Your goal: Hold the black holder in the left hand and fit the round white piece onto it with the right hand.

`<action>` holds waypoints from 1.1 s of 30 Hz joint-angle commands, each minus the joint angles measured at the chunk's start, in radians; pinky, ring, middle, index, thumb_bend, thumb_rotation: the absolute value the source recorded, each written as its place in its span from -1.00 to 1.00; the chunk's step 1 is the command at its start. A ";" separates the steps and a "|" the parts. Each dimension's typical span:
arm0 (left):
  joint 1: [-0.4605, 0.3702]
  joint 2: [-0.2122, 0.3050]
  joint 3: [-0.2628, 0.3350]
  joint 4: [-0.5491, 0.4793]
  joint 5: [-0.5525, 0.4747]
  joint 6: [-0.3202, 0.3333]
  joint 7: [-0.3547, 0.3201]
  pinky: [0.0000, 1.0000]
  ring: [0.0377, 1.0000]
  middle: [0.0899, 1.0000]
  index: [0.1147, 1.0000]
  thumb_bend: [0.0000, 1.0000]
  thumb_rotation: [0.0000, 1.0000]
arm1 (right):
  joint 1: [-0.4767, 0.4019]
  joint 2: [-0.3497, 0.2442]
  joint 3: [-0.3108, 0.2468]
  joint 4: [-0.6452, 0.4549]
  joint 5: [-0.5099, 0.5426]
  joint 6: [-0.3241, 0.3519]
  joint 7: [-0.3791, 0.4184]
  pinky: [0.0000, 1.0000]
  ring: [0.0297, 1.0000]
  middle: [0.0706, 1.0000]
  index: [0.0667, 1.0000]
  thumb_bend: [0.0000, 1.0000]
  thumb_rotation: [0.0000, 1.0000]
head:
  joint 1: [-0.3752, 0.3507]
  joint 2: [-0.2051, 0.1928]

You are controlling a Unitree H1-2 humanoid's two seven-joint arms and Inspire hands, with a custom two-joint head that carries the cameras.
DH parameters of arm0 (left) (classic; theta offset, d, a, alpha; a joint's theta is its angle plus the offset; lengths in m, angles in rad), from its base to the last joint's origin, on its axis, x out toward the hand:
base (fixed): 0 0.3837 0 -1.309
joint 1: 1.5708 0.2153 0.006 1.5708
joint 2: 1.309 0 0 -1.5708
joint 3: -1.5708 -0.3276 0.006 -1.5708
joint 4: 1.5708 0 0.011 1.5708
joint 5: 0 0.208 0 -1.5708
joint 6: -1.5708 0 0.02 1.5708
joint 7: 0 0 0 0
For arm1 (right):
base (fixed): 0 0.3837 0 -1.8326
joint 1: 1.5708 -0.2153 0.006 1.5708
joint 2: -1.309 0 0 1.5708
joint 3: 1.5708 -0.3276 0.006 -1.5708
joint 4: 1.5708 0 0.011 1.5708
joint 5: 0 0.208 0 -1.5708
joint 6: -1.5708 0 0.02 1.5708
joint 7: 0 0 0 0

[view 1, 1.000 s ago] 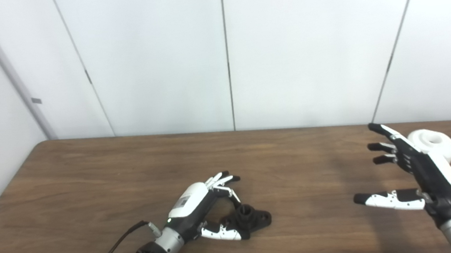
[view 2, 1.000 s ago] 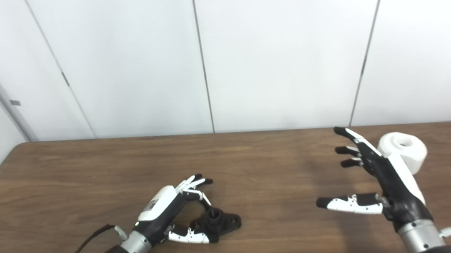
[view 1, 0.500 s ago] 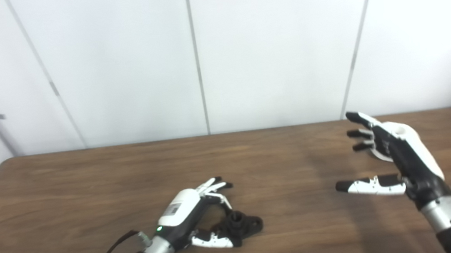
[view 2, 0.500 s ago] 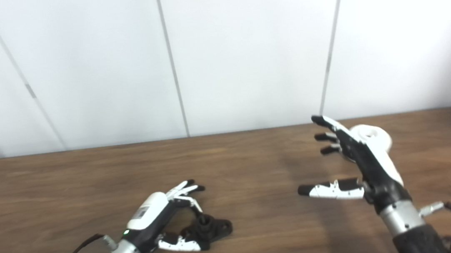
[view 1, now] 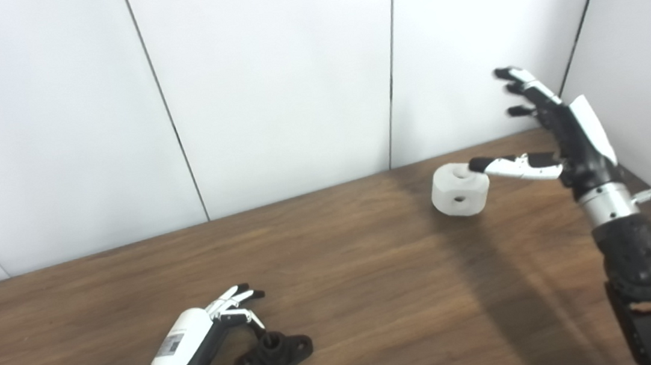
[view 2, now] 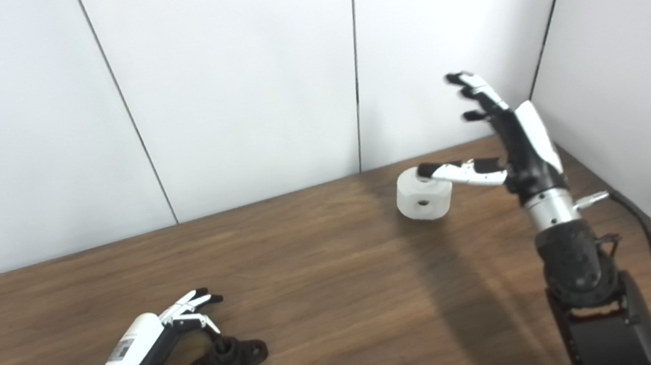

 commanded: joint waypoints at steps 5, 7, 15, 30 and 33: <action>0.072 0.020 -0.020 0.022 -0.002 -0.004 -0.068 0.78 0.87 0.70 -0.17 0.04 -0.91 | -0.096 -0.122 0.041 0.126 -0.051 0.127 0.043 0.76 0.96 1.00 0.86 0.80 -0.16 | -0.018 -0.008; 0.074 0.026 -0.025 0.028 -0.005 -0.014 -0.057 0.75 0.86 0.69 -0.17 0.04 -0.91 | -0.111 -0.143 0.063 0.176 -0.049 0.140 0.064 0.64 0.92 1.00 0.88 0.90 -0.15 | -0.021 -0.009; 0.085 0.046 -0.029 0.018 -0.031 -0.017 -0.060 0.77 0.87 0.69 -0.17 0.04 -0.91 | -0.154 -0.186 0.152 0.325 0.041 0.156 0.224 0.71 0.99 1.00 0.99 1.00 -0.20 | -0.032 -0.010; 0.110 0.049 -0.004 -0.022 -0.033 -0.005 -0.097 0.77 0.87 0.69 -0.17 0.04 -0.91 | -0.173 -0.166 0.260 0.455 0.116 0.096 0.309 0.79 1.00 1.00 0.95 0.98 -0.36 | -0.026 0.002; 0.111 0.052 0.000 -0.026 -0.040 -0.003 -0.106 0.77 0.87 0.70 -0.17 0.04 -0.91 | -0.178 -0.153 0.276 0.465 0.104 0.095 0.293 0.77 0.98 1.00 0.94 0.92 -0.41 | -0.026 0.004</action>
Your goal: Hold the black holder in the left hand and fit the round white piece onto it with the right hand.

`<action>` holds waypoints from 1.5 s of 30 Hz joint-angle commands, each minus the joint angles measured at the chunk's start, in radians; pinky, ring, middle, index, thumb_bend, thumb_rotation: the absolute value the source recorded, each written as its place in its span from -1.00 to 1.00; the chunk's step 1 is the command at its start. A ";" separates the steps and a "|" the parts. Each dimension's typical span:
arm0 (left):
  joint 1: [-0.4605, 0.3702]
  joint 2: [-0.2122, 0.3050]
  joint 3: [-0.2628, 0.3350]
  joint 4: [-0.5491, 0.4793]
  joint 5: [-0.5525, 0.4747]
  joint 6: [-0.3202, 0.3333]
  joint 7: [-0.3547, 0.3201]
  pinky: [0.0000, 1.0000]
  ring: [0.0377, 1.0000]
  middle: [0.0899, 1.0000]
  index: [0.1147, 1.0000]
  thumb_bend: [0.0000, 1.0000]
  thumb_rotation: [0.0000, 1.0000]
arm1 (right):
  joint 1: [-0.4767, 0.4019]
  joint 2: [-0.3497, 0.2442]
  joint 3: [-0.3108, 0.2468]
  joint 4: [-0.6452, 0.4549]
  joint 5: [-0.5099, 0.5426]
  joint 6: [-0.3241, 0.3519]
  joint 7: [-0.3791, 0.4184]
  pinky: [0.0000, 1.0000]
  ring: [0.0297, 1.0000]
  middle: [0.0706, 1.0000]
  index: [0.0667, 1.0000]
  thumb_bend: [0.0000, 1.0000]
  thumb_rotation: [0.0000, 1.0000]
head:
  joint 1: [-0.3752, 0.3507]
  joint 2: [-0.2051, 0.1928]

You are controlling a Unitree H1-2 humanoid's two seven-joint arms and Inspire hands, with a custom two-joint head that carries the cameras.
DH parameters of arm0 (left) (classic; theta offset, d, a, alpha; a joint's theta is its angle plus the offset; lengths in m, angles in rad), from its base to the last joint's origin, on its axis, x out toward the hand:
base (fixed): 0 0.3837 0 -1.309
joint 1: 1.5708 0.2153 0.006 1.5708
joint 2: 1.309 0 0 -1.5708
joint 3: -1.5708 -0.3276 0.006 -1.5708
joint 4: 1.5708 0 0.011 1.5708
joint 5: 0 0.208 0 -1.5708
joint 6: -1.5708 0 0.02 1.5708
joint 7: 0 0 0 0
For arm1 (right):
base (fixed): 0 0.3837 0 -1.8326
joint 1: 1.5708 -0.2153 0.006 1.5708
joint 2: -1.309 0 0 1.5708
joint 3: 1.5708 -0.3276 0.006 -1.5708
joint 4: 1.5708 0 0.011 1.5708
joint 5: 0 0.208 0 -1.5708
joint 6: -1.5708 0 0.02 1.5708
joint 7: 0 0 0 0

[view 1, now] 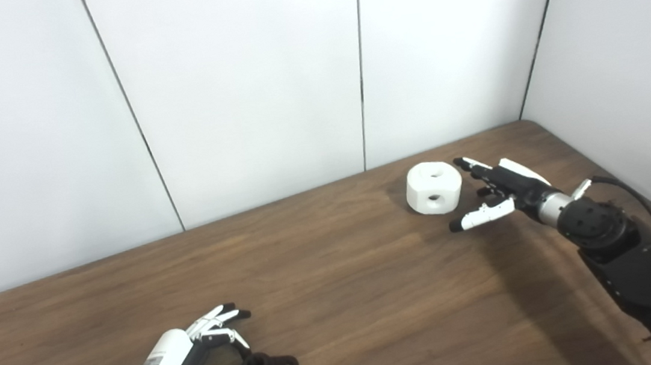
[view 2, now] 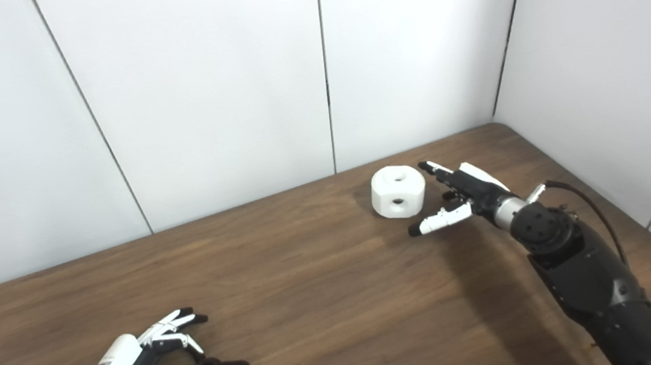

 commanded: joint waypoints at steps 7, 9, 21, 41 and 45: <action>0.063 0.018 -0.020 0.024 0.016 0.022 -0.070 0.78 0.87 0.71 -0.17 0.04 -0.91 | -0.042 0.033 0.031 0.050 -0.002 -0.043 -0.034 0.75 0.98 1.00 0.95 0.90 -0.38 | 0.005 0.002; 0.065 0.016 -0.019 0.023 0.015 0.020 -0.069 0.78 0.87 0.70 -0.17 0.04 -0.91 | -0.042 0.038 0.032 0.056 0.002 -0.048 -0.040 0.75 0.98 1.00 0.96 0.86 -0.40 | 0.009 0.003; 0.070 0.018 -0.024 0.002 0.036 0.028 -0.074 0.78 0.86 0.71 -0.17 0.04 -0.91 | -0.068 0.063 0.059 0.132 -0.033 -0.083 -0.095 0.66 0.90 0.98 0.93 0.85 -0.31 | 0.025 0.005; 0.081 0.031 -0.017 -0.059 0.029 0.091 -0.126 0.87 0.91 0.74 -0.17 0.04 -0.91 | -0.149 0.103 0.114 0.222 -0.080 -0.088 -0.129 0.65 0.83 0.88 0.70 0.74 -0.48 | 0.047 0.021; 0.083 0.034 -0.015 -0.062 0.025 0.093 -0.127 0.88 0.91 0.74 -0.17 0.04 -0.91 | -0.159 0.100 0.133 0.236 -0.091 -0.093 -0.126 0.72 0.85 0.87 0.65 0.74 -0.51 | 0.050 0.023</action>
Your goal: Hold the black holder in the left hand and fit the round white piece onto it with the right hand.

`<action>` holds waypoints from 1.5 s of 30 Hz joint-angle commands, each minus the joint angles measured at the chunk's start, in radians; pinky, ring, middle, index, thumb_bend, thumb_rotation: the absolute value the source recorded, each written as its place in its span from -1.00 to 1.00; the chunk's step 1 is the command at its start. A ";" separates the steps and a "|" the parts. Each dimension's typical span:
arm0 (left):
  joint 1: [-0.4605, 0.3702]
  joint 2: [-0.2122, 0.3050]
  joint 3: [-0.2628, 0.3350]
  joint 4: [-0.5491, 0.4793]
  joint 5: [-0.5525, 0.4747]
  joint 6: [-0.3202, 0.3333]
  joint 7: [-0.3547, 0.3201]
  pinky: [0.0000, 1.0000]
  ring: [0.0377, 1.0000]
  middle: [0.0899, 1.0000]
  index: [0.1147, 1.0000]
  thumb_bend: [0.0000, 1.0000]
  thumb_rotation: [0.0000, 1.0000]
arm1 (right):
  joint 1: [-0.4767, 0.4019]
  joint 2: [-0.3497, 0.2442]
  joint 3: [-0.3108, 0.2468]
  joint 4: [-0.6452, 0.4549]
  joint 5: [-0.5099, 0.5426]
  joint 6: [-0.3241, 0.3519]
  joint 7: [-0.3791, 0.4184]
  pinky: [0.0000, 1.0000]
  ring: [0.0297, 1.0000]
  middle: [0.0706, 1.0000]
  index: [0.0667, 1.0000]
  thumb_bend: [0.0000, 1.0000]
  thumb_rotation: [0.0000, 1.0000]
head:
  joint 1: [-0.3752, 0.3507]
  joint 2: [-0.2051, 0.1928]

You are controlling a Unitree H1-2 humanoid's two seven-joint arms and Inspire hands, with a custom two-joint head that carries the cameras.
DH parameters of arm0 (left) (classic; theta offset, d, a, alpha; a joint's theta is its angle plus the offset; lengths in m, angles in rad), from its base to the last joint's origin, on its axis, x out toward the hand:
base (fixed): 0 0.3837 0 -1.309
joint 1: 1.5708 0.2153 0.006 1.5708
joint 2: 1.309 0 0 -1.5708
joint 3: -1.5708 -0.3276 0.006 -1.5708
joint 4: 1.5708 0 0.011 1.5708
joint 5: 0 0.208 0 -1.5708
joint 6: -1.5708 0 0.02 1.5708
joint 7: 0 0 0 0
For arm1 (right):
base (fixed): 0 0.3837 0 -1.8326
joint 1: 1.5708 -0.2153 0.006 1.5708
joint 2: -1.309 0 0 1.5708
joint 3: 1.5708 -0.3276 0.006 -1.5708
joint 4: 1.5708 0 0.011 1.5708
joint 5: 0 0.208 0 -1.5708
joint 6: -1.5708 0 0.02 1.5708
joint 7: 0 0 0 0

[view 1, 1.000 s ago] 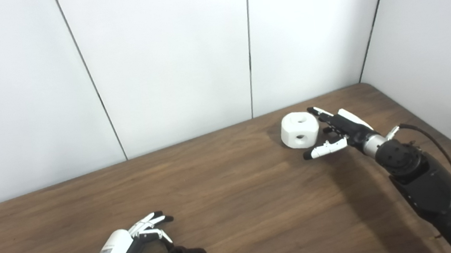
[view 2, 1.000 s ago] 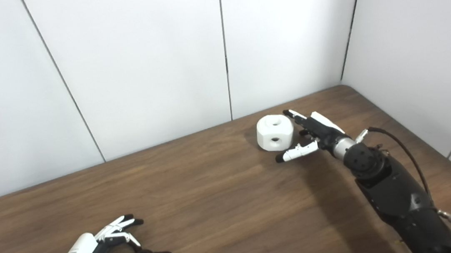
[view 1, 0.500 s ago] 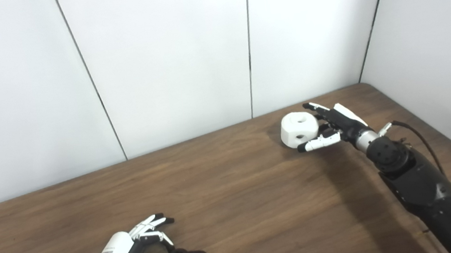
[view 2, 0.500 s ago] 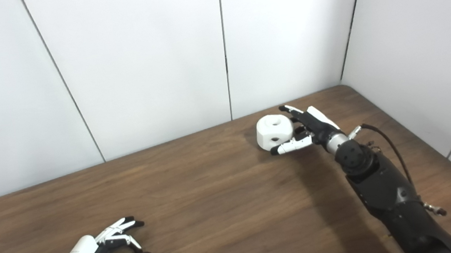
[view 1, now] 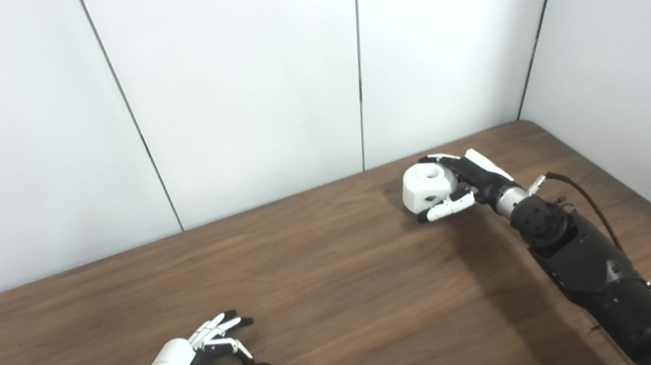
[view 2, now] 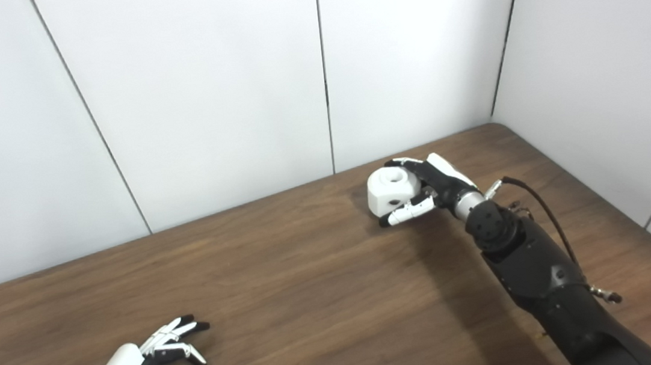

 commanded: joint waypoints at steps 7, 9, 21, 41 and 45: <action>0.040 0.027 -0.023 0.035 0.030 0.012 -0.064 0.87 0.91 0.74 -0.17 0.04 -0.90 | -0.037 0.016 0.043 0.056 -0.018 -0.006 0.031 0.72 0.83 0.84 0.58 0.77 -0.52 | -0.002 0.005; 0.040 0.028 -0.023 0.029 0.029 0.019 -0.069 0.87 0.92 0.75 -0.17 0.04 -0.90 | -0.038 0.022 0.043 0.067 -0.023 -0.008 0.015 0.73 0.82 0.82 0.57 0.79 -0.52 | 0.000 0.006; 0.038 0.022 -0.018 0.051 0.030 -0.003 -0.045 0.86 0.91 0.73 -0.17 0.04 -0.90 | -0.031 0.081 0.034 0.190 -0.104 -0.224 -0.296 0.46 0.49 0.40 -0.11 0.04 -0.75 | 0.011 0.010; 0.028 0.012 -0.017 0.098 0.060 -0.041 -0.009 0.79 0.88 0.72 -0.17 0.04 -0.90 | -0.017 0.111 0.038 -0.004 -0.122 -0.140 -0.301 0.41 0.48 0.39 -0.11 0.04 -0.74 | 0.052 0.021; 0.027 0.004 -0.014 0.104 0.060 -0.033 -0.007 0.79 0.89 0.73 -0.17 0.05 -0.90 | -0.022 0.117 0.047 -0.148 -0.135 -0.094 -0.232 0.44 0.53 0.42 -0.11 0.04 -0.74 | 0.080 0.026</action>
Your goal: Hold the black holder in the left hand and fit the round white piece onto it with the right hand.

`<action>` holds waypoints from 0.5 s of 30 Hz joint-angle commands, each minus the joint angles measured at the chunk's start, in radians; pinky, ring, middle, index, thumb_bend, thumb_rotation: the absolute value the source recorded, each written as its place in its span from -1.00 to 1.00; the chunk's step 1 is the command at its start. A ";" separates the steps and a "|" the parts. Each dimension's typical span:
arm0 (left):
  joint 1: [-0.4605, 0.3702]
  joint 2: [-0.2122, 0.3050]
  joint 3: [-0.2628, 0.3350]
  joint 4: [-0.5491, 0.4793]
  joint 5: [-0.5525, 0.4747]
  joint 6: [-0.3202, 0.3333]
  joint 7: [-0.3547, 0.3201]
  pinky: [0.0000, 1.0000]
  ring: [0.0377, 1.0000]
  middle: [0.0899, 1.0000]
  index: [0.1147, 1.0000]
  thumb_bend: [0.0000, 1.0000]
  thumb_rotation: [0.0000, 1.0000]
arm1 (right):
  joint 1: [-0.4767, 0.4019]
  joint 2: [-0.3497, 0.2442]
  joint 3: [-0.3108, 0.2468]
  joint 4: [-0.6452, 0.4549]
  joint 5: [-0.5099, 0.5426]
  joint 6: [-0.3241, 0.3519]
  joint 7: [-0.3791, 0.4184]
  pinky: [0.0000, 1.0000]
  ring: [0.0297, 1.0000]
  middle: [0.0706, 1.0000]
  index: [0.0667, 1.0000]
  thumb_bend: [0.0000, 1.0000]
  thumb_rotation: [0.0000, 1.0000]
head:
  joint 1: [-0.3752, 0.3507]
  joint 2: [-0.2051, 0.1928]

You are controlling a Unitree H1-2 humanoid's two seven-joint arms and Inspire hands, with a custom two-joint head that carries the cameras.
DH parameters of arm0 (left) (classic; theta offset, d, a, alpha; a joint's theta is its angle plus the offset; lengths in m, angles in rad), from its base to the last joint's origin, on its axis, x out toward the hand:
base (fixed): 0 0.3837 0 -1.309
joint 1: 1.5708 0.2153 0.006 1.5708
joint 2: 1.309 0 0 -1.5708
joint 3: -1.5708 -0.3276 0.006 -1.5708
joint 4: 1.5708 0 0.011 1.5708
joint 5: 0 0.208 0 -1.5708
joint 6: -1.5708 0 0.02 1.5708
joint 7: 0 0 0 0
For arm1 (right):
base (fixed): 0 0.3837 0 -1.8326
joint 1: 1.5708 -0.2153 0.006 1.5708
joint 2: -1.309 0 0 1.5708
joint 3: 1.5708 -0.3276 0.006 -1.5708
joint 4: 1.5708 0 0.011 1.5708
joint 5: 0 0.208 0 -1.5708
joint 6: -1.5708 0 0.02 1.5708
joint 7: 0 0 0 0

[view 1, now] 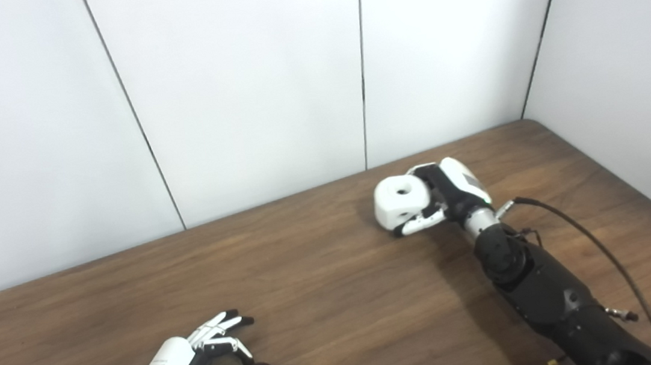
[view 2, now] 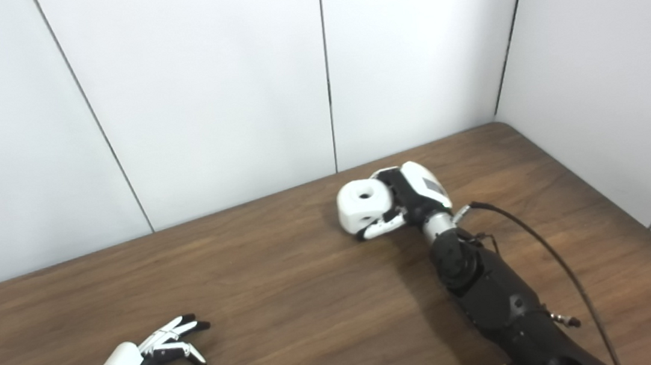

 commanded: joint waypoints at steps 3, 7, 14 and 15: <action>0.038 -0.002 -0.016 0.066 0.039 0.034 -0.033 0.81 0.89 0.73 -0.17 0.05 -0.90 | -0.044 0.007 0.002 -0.187 -0.011 0.033 0.058 0.45 0.54 0.43 -0.11 0.04 -0.74 | 0.028 0.008; 0.036 -0.011 -0.015 0.057 0.048 0.057 -0.041 0.83 0.90 0.73 -0.17 0.05 -0.90 | -0.025 0.027 0.036 -0.356 -0.020 0.046 0.139 0.43 0.51 0.41 -0.11 0.04 -0.74 | 0.061 0.016; 0.034 -0.025 -0.016 0.019 0.054 0.104 -0.069 0.87 0.92 0.76 -0.17 0.05 -0.90 | 0.012 0.060 0.087 -0.547 -0.017 0.071 0.271 0.29 0.46 0.41 -0.11 0.04 -0.74 | 0.125 0.038; 0.032 -0.028 -0.016 0.022 0.058 0.103 -0.064 0.85 0.92 0.76 -0.17 0.05 -0.89 | 0.022 0.066 0.097 -0.571 -0.016 0.074 0.289 0.29 0.46 0.41 -0.11 0.04 -0.74 | 0.130 0.040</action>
